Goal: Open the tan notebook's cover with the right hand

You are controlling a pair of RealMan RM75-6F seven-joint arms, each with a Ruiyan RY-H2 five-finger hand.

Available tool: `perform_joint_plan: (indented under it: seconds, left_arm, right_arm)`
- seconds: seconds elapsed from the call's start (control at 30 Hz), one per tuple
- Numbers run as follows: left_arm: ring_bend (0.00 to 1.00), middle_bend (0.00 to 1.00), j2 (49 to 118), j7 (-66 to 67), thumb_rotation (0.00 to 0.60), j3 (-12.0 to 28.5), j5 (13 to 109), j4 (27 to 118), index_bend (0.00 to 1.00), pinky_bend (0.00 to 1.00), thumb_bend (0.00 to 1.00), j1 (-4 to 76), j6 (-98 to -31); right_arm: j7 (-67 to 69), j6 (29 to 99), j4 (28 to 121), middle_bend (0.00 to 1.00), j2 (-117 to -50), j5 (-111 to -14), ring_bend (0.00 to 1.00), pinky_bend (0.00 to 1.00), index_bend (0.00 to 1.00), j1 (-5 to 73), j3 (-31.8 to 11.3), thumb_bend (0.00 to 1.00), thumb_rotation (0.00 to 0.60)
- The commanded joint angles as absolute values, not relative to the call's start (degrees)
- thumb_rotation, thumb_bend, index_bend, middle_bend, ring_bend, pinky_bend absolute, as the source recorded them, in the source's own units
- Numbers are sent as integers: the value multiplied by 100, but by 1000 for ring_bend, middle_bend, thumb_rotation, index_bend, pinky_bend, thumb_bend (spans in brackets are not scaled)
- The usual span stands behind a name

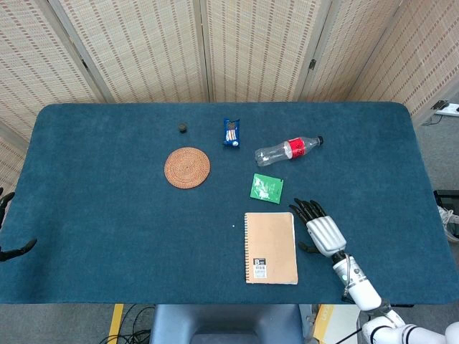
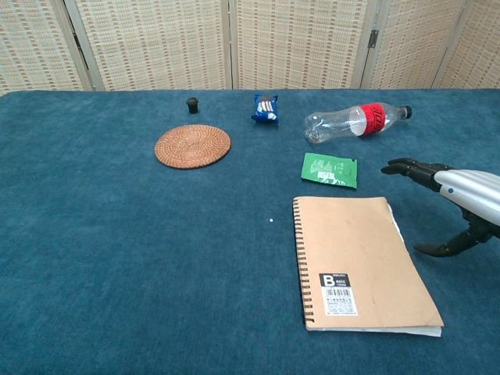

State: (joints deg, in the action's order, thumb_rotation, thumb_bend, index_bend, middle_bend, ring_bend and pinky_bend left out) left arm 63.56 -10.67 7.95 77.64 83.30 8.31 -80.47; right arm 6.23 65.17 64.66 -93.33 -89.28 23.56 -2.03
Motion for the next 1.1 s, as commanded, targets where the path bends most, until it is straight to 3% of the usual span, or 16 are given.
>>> perform_joint_plan:
  seconds: [0.03,1.1]
  left_arm:
    - [45,20,6357,-1073,600,794,7766,8335,100,172,171,827,-8051]
    - [45,20,6364,-1016,600,801,7764,8366,101,172,171,820,-8064]
  right_arm:
    - [665,6515,6424,0,-9363,-8925,0,0,0,2387,-201,271,600]
    - [848,6514,6297,0,-9466,-8855,0,0,0,2493,-95,277,600]
